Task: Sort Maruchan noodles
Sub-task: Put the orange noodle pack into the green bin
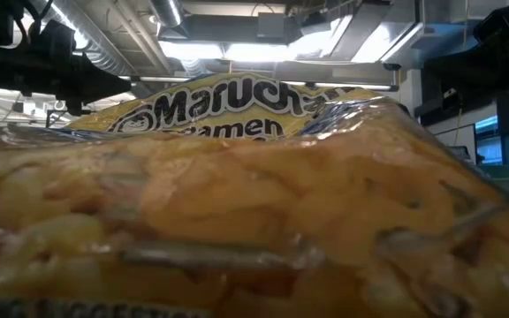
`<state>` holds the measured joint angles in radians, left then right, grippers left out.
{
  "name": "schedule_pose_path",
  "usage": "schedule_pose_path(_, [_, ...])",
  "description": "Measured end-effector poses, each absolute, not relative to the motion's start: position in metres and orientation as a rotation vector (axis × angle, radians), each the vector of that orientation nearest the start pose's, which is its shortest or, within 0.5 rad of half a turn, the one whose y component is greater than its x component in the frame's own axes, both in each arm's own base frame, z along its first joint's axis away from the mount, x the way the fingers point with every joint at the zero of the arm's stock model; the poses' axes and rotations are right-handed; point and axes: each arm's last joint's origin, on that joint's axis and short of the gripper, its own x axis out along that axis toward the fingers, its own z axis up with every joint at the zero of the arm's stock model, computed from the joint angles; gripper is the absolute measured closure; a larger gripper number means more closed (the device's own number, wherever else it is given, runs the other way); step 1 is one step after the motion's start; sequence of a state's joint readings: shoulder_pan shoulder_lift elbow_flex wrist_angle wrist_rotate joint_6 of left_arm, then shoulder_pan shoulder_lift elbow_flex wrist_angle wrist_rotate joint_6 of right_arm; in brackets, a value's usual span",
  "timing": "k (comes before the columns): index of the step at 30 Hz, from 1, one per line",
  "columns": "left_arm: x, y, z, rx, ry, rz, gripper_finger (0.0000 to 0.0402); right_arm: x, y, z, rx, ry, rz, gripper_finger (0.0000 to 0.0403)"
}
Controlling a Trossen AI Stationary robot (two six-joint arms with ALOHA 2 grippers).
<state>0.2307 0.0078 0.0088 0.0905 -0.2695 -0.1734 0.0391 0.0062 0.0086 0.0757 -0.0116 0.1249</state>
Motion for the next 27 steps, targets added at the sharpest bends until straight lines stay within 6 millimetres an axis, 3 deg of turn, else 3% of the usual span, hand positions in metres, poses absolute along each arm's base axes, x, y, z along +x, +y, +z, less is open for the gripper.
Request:
schedule_pose_path(4, [0.092,0.030,0.175,-0.173,-0.136,0.491,0.0385,0.097,0.004,0.173,0.126,-0.076,0.054,0.0402])
schedule_pose_path(8, [0.092,0.029,0.175,-0.174,-0.141,0.490,0.0385,0.097,0.000,0.174,0.131,-0.091,-0.069,0.0402])
schedule_pose_path(13, [0.091,0.029,0.180,-0.164,-0.195,0.490,0.0385,0.097,0.000,0.175,0.287,-0.105,-0.087,0.0402])
schedule_pose_path(19, [0.090,0.028,0.189,-0.144,-0.283,0.442,0.0385,0.097,-0.003,0.177,0.294,-0.144,-0.191,0.0402])
schedule_pose_path(27, [0.089,0.027,0.197,-0.113,-0.358,0.423,0.0385,0.096,-0.004,0.178,0.252,-0.154,-0.199,0.0402])
